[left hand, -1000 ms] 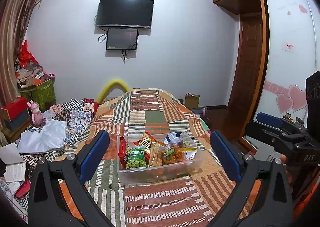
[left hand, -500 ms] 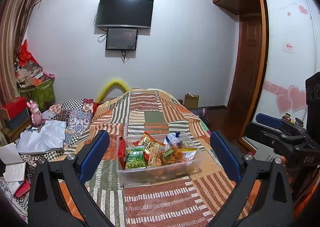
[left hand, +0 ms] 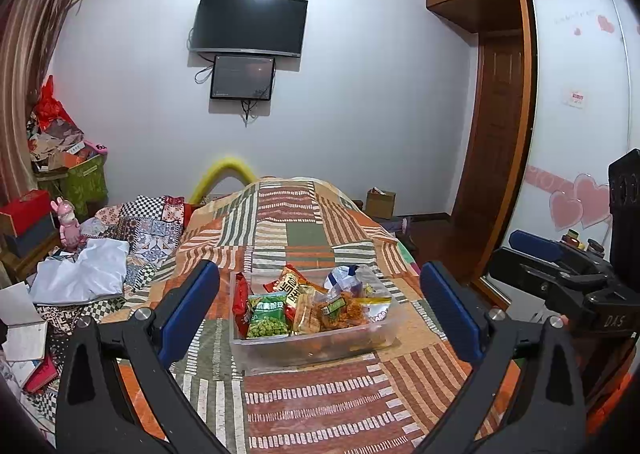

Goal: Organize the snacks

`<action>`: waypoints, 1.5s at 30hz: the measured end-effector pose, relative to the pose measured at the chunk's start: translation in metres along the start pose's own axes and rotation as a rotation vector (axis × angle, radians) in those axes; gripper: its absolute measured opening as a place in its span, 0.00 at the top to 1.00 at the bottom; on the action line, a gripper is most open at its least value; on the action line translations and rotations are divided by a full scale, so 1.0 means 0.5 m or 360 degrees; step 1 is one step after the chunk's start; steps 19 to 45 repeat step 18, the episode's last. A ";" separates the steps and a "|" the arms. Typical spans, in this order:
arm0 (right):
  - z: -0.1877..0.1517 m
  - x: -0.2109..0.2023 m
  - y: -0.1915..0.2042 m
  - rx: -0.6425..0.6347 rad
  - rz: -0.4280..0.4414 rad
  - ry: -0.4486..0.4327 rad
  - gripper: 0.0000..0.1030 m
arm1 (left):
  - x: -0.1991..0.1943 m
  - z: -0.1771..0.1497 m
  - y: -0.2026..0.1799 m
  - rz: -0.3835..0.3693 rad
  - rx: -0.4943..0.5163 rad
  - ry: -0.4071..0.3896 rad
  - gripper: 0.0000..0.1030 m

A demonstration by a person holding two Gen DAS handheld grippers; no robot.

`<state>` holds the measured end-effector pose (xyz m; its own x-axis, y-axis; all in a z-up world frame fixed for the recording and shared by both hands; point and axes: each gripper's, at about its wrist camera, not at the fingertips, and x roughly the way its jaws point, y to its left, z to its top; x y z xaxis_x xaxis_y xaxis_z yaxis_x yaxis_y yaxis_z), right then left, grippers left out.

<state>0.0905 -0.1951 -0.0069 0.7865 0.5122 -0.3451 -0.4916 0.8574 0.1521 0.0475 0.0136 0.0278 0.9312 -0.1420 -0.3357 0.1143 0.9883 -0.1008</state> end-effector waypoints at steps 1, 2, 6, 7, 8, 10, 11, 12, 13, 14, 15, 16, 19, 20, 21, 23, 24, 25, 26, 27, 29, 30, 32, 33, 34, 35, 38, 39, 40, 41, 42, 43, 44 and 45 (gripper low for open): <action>0.000 -0.001 0.001 -0.0002 0.0000 0.0001 0.00 | -0.001 0.000 -0.001 0.0006 0.0001 -0.0003 0.01; 0.000 0.001 0.001 -0.0001 0.0000 0.0003 0.00 | -0.001 0.000 -0.001 0.0010 0.0001 -0.0005 0.01; -0.002 0.001 0.002 0.0001 -0.0001 0.0006 0.00 | -0.001 -0.001 -0.005 -0.0006 0.0011 0.0002 0.01; -0.003 0.002 0.002 0.0002 0.0000 0.0009 0.00 | -0.002 -0.002 -0.006 -0.0002 0.0012 0.0000 0.01; -0.004 0.003 0.002 0.0003 -0.0001 0.0011 0.00 | -0.002 -0.002 -0.007 0.0000 0.0014 0.0000 0.01; -0.005 0.004 0.004 0.0006 -0.0002 0.0015 0.00 | -0.002 -0.003 -0.007 -0.0002 0.0016 0.0002 0.01; -0.004 0.006 0.001 0.0009 -0.0002 0.0018 0.00 | -0.002 -0.003 -0.007 -0.0003 0.0015 0.0003 0.01; -0.004 0.007 0.000 0.0012 -0.0002 0.0021 0.00 | -0.002 -0.003 -0.006 -0.0003 0.0014 0.0005 0.01; -0.005 0.008 0.001 0.0014 -0.0003 0.0025 0.00 | -0.001 -0.003 -0.006 -0.0001 0.0015 0.0007 0.01; -0.006 0.008 0.001 0.0016 -0.0004 0.0027 0.00 | 0.000 -0.003 -0.007 0.0001 0.0015 0.0009 0.01; -0.007 0.009 0.001 0.0017 -0.0004 0.0029 0.00 | 0.001 -0.004 -0.006 0.0001 0.0012 0.0013 0.01; -0.007 0.009 0.001 0.0019 -0.0004 0.0032 0.00 | 0.002 -0.003 -0.004 0.0001 0.0007 0.0016 0.01; -0.008 0.011 0.000 0.0021 -0.0004 0.0036 0.00 | 0.004 -0.004 -0.001 -0.0002 -0.0004 0.0025 0.01; -0.008 0.011 0.000 0.0021 -0.0004 0.0036 0.00 | 0.004 -0.004 -0.001 -0.0002 -0.0004 0.0025 0.01; -0.008 0.011 0.000 0.0021 -0.0004 0.0036 0.00 | 0.004 -0.004 -0.001 -0.0002 -0.0004 0.0025 0.01; -0.008 0.011 0.000 0.0021 -0.0004 0.0036 0.00 | 0.004 -0.004 -0.001 -0.0002 -0.0004 0.0025 0.01; -0.008 0.011 0.000 0.0021 -0.0004 0.0036 0.00 | 0.004 -0.004 -0.001 -0.0002 -0.0004 0.0025 0.01; -0.008 0.011 0.000 0.0021 -0.0004 0.0036 0.00 | 0.004 -0.004 -0.001 -0.0002 -0.0004 0.0025 0.01; -0.008 0.011 0.000 0.0021 -0.0004 0.0036 0.00 | 0.004 -0.004 -0.001 -0.0002 -0.0004 0.0025 0.01; -0.008 0.011 0.000 0.0021 -0.0004 0.0036 0.00 | 0.004 -0.004 -0.001 -0.0002 -0.0004 0.0025 0.01; -0.008 0.011 0.000 0.0021 -0.0004 0.0036 0.00 | 0.004 -0.004 -0.001 -0.0002 -0.0004 0.0025 0.01; -0.008 0.011 0.000 0.0021 -0.0004 0.0036 0.00 | 0.004 -0.004 -0.001 -0.0002 -0.0004 0.0025 0.01; -0.008 0.011 0.000 0.0021 -0.0004 0.0036 0.00 | 0.004 -0.004 -0.001 -0.0002 -0.0004 0.0025 0.01; -0.008 0.011 0.000 0.0021 -0.0004 0.0036 0.00 | 0.004 -0.004 -0.001 -0.0002 -0.0004 0.0025 0.01; -0.008 0.011 0.000 0.0021 -0.0004 0.0036 0.00 | 0.004 -0.004 -0.001 -0.0002 -0.0004 0.0025 0.01; -0.008 0.011 0.000 0.0021 -0.0004 0.0036 0.00 | 0.004 -0.004 -0.001 -0.0002 -0.0004 0.0025 0.01; -0.008 0.011 0.000 0.0021 -0.0004 0.0036 0.00 | 0.004 -0.004 -0.001 -0.0002 -0.0004 0.0025 0.01; -0.008 0.011 0.000 0.0021 -0.0004 0.0036 0.00 | 0.004 -0.004 -0.001 -0.0002 -0.0004 0.0025 0.01; -0.008 0.011 0.000 0.0021 -0.0004 0.0036 0.00 | 0.004 -0.004 -0.001 -0.0002 -0.0004 0.0025 0.01; -0.008 0.011 0.000 0.0021 -0.0004 0.0036 0.00 | 0.004 -0.004 -0.001 -0.0002 -0.0004 0.0025 0.01; -0.008 0.011 0.000 0.0021 -0.0004 0.0036 0.00 | 0.004 -0.004 -0.001 -0.0002 -0.0004 0.0025 0.01; -0.008 0.011 0.000 0.0021 -0.0004 0.0036 0.00 | 0.004 -0.004 -0.001 -0.0002 -0.0004 0.0025 0.01; -0.008 0.011 0.000 0.0021 -0.0004 0.0036 0.00 | 0.004 -0.004 -0.001 -0.0002 -0.0004 0.0025 0.01; -0.008 0.011 0.000 0.0021 -0.0004 0.0036 0.00 | 0.004 -0.004 -0.001 -0.0002 -0.0004 0.0025 0.01</action>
